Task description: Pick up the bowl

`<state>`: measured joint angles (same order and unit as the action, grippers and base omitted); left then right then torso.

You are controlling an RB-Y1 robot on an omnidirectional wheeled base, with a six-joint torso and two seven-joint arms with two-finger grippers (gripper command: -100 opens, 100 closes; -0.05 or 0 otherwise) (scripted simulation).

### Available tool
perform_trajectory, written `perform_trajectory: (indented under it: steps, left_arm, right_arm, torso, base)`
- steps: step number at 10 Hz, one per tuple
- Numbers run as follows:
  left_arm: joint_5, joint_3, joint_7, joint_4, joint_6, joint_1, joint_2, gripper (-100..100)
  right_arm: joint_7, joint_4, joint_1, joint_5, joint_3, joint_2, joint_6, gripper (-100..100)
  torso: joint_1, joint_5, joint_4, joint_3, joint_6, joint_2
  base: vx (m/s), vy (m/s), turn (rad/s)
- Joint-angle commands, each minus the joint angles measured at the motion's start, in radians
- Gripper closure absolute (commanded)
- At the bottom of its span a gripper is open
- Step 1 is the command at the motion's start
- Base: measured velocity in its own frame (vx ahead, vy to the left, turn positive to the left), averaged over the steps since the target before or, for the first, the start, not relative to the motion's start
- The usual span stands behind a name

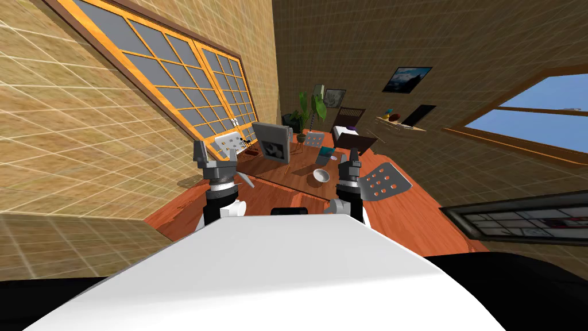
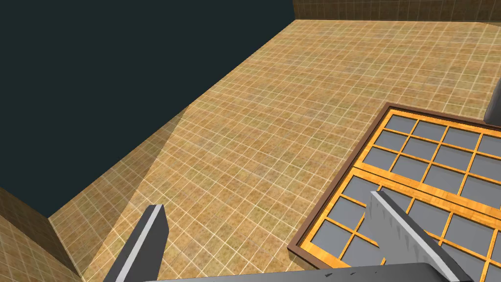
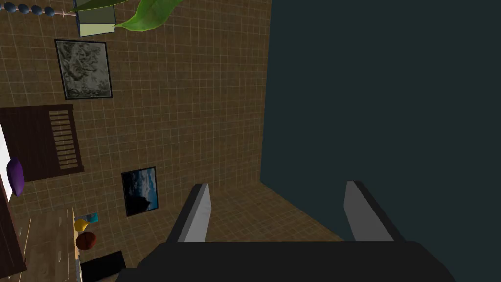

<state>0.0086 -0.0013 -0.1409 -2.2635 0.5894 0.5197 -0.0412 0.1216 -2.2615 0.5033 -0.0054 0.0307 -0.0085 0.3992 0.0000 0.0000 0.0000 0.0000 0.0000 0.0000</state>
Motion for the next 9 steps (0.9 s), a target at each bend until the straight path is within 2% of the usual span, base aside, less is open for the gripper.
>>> perform_trajectory:
  steps: [1, 6, 7, 9]
  left_arm:
    - [0.000, 0.000, 0.000, 0.000, 0.000, 0.000, 0.000, 0]
    - [0.000, 0.000, 0.000, 0.000, 0.000, 0.000, 0.000, 0]
    - [0.000, 0.000, 0.000, 0.000, 0.000, 0.000, 0.000, 0]
    - [0.000, 0.000, 0.000, 0.000, 0.000, 0.000, 0.000, 0]
  right_arm:
    - [0.024, 0.012, -0.010, 0.004, -0.005, -0.044, -0.006, -100]
    - [0.135, 0.067, -0.051, 0.021, -0.038, -0.186, -0.037, -100]
    - [0.135, 0.067, -0.051, 0.021, -0.038, -0.195, -0.037, -100]
    - [0.198, 0.098, -0.075, 0.030, -0.061, -0.262, -0.058, -100]
  torso:
    - [0.000, 0.000, 0.000, 0.000, 0.000, 0.000]
    - [0.001, 0.000, 0.000, 0.000, 0.000, 0.001]
    - [0.001, 0.000, 0.000, 0.001, 0.000, 0.001]
    - [0.001, 0.000, 0.000, 0.000, 0.000, 0.001]
  base:
    - [-0.007, 0.012, 0.125]
    - [-0.017, 0.018, 0.152]
    - [-0.013, 0.012, 0.079]
    - [-0.014, 0.013, 0.185]
